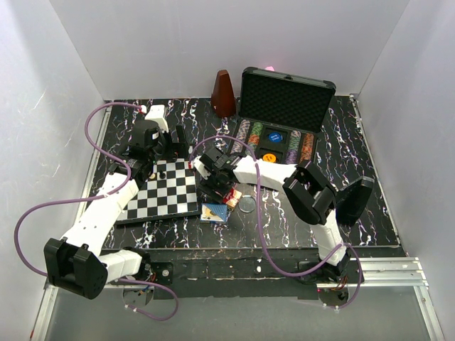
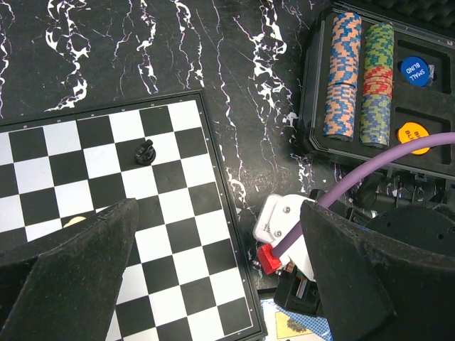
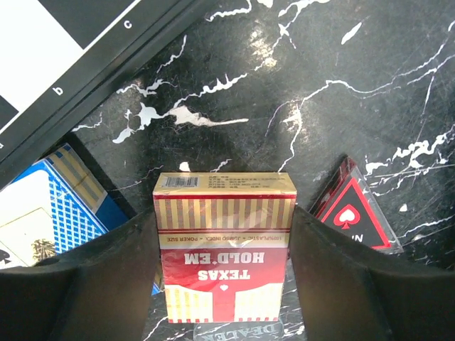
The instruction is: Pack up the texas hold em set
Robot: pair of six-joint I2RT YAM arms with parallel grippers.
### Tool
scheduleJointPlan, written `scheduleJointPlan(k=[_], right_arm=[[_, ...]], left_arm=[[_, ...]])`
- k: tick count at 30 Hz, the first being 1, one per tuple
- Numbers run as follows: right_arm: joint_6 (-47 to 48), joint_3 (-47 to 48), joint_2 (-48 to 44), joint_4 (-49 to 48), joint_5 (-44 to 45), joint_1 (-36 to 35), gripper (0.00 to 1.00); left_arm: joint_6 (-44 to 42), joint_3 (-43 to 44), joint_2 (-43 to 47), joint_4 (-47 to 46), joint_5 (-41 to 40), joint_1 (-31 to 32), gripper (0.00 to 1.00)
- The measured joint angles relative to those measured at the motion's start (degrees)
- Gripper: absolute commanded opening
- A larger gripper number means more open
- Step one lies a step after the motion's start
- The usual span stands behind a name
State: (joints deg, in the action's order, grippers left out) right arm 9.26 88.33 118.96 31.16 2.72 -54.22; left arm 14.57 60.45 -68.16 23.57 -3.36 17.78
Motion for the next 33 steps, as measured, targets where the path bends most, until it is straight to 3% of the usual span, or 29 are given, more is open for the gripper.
scheduleJointPlan(k=[5, 8, 14, 22, 26, 33], right_arm=[[-0.09, -0.02, 0.02, -0.13, -0.31, 0.13, 0.33], [-0.04, -0.42, -0.22, -0.68, -0.17, 0.15, 0.02], [0.7, -5.2, -5.75, -3.15, 1.31, 0.13, 0.01], [1.66, -14.58, -27.52, -8.31, 3.63, 0.2, 0.01], [1.79, -19.98, -37.81, -10.97, 3.48, 0.2, 0.01], [3.43, -27.78, -50.14, -13.2, 1.53, -1.46, 0.01]], left_arm=[[0.0, 0.0, 0.0, -0.02, 0.42, 0.0, 0.98], [0.07, 0.0, 0.0, 0.0, 1.14, 0.0, 0.98], [1.38, 0.0, 0.0, -0.02, 4.5, 0.0, 0.98], [2.64, 0.0, 0.0, -0.15, 9.53, 0.0, 0.98], [3.26, 0.0, -1.4, -2.8, 20.02, 0.02, 0.93], [5.73, -1.46, -4.9, -8.96, 37.03, 5.51, 0.97]])
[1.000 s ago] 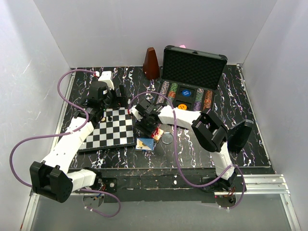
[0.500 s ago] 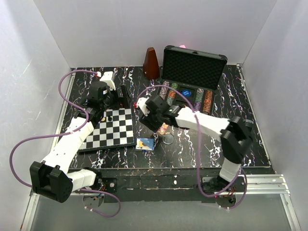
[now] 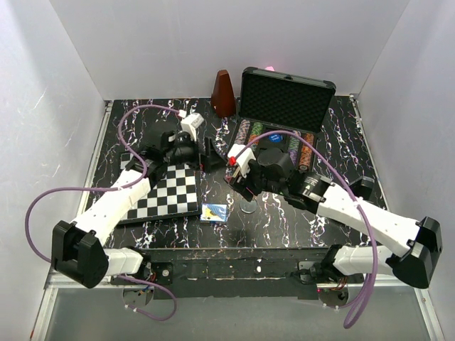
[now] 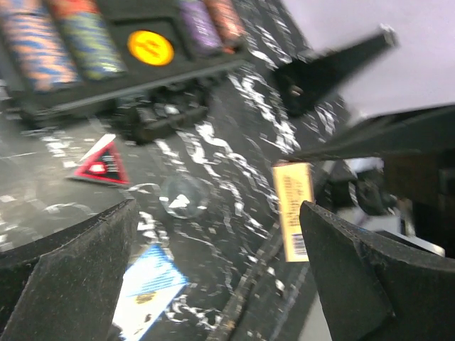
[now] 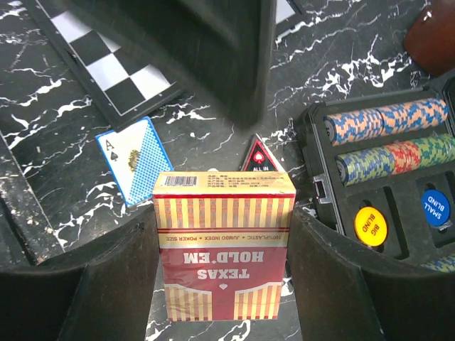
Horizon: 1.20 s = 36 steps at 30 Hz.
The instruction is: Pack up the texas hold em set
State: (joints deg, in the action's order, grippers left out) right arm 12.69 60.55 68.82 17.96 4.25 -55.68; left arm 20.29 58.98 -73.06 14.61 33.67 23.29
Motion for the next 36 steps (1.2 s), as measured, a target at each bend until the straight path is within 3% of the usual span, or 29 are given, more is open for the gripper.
scheduleJointPlan(k=[6, 11, 17, 21, 22, 24, 25, 26, 30, 36], right_arm=[[1.2, -0.42, -2.23, -0.11, 0.15, -2.47, 0.01], [2.19, -0.42, -2.4, -0.13, 1.6, -4.2, 0.01], [4.48, -0.42, -2.4, -0.15, 5.25, -5.7, 0.01], [5.9, -0.52, -2.21, -0.09, 7.45, -6.12, 0.01], [6.6, -0.7, -2.23, -0.17, 8.31, -6.29, 0.05], [7.15, -1.22, -2.19, -1.16, 9.51, -6.69, 0.38], [7.15, -1.44, -2.19, -1.64, 9.99, -6.75, 0.68], [7.02, -1.53, -2.19, -1.79, 10.43, -6.78, 0.77], [5.57, -2.69, -2.23, -4.13, 12.61, -6.88, 0.84], [0.63, -5.33, -3.45, -8.13, 14.51, -6.25, 0.87]], left_arm=[[4.39, -1.53, -1.07, -6.56, 9.73, 5.9, 0.95], [7.02, -1.53, -4.83, -9.05, 13.42, 7.56, 0.77], [9.09, -1.53, -7.3, -9.79, 16.39, 8.46, 0.38], [10.45, -1.51, -7.39, -11.17, 17.92, 9.01, 0.03], [11.39, -1.51, -7.41, -11.26, 17.77, 9.05, 0.0], [12.92, -1.51, -7.72, -11.67, 17.94, 9.01, 0.0], [13.11, -1.53, -7.91, -12.0, 18.05, 8.96, 0.0], [13.2, -1.53, -8.07, -12.41, 18.12, 8.96, 0.0], [12.07, -1.6, -7.82, -12.55, 16.55, 8.92, 0.0], [9.49, -3.52, -3.96, -11.19, 10.51, 6.78, 0.0]])
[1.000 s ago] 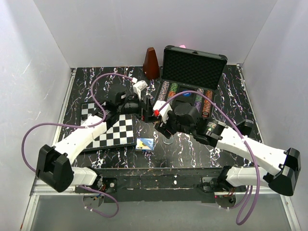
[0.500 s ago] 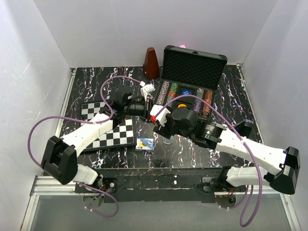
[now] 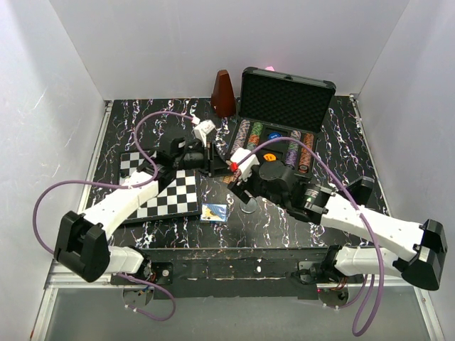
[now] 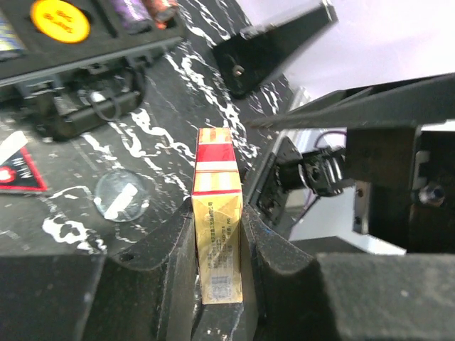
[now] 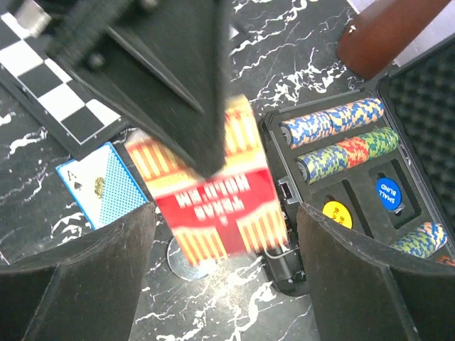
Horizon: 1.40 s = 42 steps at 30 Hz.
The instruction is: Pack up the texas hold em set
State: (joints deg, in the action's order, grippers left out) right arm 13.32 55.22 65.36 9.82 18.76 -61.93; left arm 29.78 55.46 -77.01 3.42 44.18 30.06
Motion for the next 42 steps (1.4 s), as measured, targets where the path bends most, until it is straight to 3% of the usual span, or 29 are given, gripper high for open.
scheduleJointPlan(k=[4, 6, 8, 12, 18, 23, 38, 42], right_arm=[[-4.39, -1.86, -3.67, -1.97, -1.92, 3.39, 0.86], [-7.69, -2.93, -6.12, -3.5, -4.79, 6.45, 0.73], [-12.17, -3.98, -8.24, -5.07, -8.9, 10.32, 0.7], [-23.37, -4.26, -9.81, -7.21, -18.29, 17.09, 0.74], [-37.86, -5.9, -10.45, -12.35, -29.68, 21.44, 0.86], [-46.8, -12.37, -12.55, -20.02, -36.98, 25.64, 0.86], [-57.0, -15.76, -10.78, -37.46, -48.22, 27.19, 0.67], [-58.64, -15.76, -9.01, -40.87, -50.21, 27.3, 0.56]], left_arm=[[-0.61, -1.64, 2.73, 0.2, -2.93, -3.69, 0.0], [-0.83, -1.77, 3.1, 0.2, -3.91, -5.25, 0.0], [-1.09, -2.05, 3.45, -0.11, -4.61, -6.36, 0.0], [-0.76, -3.5, 4.83, -2.1, -4.26, -6.49, 0.0], [3.34, -5.57, 8.55, -10.19, -0.28, -7.3, 0.0], [8.81, -7.37, 9.73, -20.17, 4.63, -7.8, 0.0], [22.23, -10.86, 9.66, -40.79, 13.33, -7.82, 0.0], [24.11, -10.93, 9.64, -43.87, 14.19, -7.82, 0.0]])
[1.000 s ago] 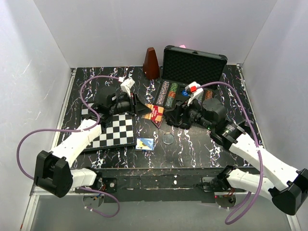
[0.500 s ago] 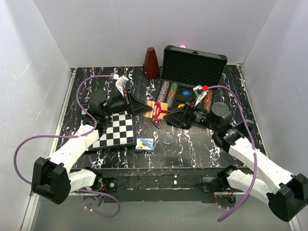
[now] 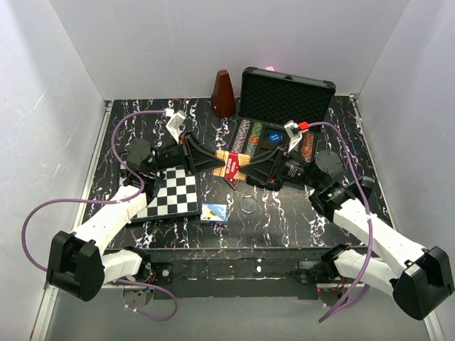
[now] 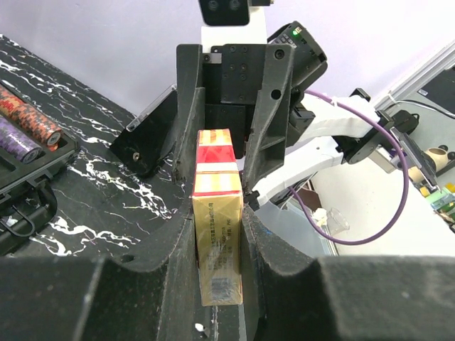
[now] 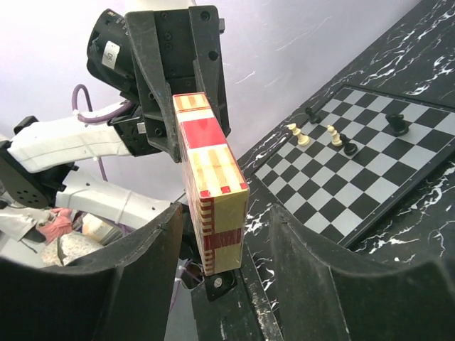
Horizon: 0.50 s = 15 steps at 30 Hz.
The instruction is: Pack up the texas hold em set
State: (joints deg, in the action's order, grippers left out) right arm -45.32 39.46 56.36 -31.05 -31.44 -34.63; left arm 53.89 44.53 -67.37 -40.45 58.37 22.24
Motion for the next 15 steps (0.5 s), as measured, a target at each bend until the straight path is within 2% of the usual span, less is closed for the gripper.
scheduleJointPlan(k=[4, 8, 9, 10, 11, 12, 13, 15], right_arm=[[-1.4, 0.0, 1.33, -2.45, -2.32, 0.02, 0.39], [-3.17, 0.0, 2.16, -4.79, -4.5, 0.02, 0.05], [-3.52, 0.0, 2.27, -5.16, -4.76, 0.02, 0.01], [-3.8, 0.0, 2.36, -5.42, -5.03, 0.04, 0.01], [-3.98, 0.0, 2.38, -5.49, -5.05, 0.09, 0.01], [-4.17, 0.0, 2.4, -5.49, -5.03, 0.09, 0.01], [-4.46, 0.0, 2.4, -5.44, -4.94, 0.15, 0.01], [-4.7, 0.02, 2.08, -4.37, -4.66, 0.52, 0.01]], left_arm=[[0.72, -0.04, -0.02, -1.27, 0.39, 0.0, 0.0], [0.98, -0.04, -0.02, -1.68, 0.79, 0.0, 0.0], [1.2, -0.04, -0.02, -1.77, 0.81, 0.0, 0.14], [1.2, -0.04, -0.02, -1.77, 0.81, 0.0, 0.33], [1.16, -0.04, -0.02, -1.62, 0.79, 0.0, 0.65], [0.79, -0.02, -0.02, -1.4, 0.76, 0.0, 0.89], [-0.07, -0.02, -0.02, -0.94, 0.66, 0.0, 0.98], [-2.1, 0.33, 0.11, 2.16, 0.26, 0.0, 0.98]])
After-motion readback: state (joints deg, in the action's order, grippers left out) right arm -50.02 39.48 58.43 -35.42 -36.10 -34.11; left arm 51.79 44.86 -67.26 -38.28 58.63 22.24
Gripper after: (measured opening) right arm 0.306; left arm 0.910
